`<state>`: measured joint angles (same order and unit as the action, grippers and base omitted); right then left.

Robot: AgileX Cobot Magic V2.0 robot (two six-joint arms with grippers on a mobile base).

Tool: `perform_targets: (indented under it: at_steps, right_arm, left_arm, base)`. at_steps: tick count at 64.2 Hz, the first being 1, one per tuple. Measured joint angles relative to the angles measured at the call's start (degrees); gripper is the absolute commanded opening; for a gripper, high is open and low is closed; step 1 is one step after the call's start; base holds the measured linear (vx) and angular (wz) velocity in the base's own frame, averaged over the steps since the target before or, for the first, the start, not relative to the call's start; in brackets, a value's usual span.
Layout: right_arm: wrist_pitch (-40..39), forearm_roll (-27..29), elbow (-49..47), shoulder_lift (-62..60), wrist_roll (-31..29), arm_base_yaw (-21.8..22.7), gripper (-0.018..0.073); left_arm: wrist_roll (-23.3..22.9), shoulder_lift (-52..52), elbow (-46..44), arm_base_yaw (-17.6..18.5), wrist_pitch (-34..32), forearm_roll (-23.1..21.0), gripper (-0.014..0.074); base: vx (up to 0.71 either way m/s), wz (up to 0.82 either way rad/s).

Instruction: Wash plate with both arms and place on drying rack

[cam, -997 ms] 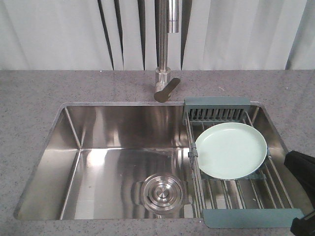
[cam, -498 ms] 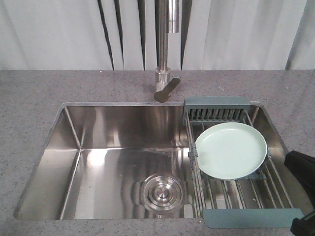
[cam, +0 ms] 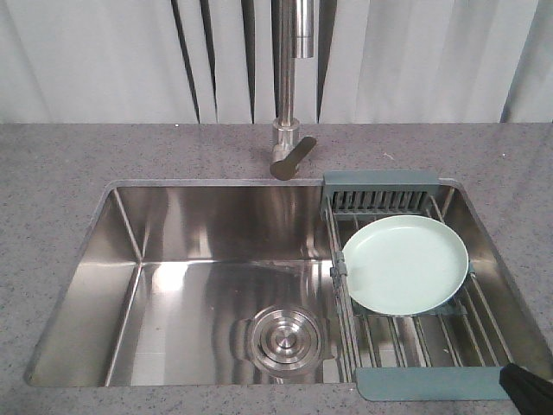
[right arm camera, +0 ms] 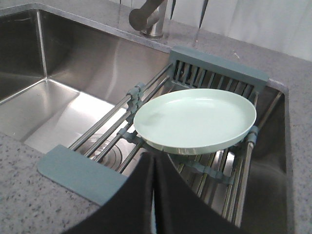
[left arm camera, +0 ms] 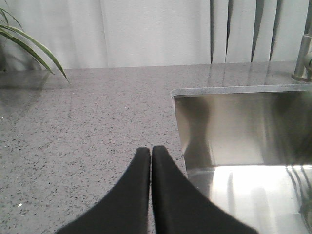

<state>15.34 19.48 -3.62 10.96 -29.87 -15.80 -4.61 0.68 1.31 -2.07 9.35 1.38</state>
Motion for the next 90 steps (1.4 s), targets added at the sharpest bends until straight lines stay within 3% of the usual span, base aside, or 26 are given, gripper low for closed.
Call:
perform_targets:
  at_steps: [10,24,31,90]
  right_arm:
    - [-4.14,-2.80,5.10,-6.39,5.86,1.72,-0.0004]
    - [-8.31,-10.51,5.23,-11.35,14.75,11.26,-0.0004]
    - [-9.13,-13.85,5.23,-11.63,18.22,13.90,-0.0004]
    - [-14.71,-15.34,5.23,-11.76,20.21,14.30,-0.0004]
  left_arm:
    - [0.00,0.00,0.00,0.00,0.00,0.00,-0.0006]
    - [0.00,0.00,0.00,0.00,0.06,0.00,-0.0006]
    - [0.00,0.00,0.00,0.00,0.06,0.00,-0.0006]
    - [0.00,0.00,0.00,0.00,0.06,0.00,-0.0006]
  base:
    - [0.00,0.00]
    - [0.00,0.00]
    - [0.00,0.00]
    - [0.00,0.00]
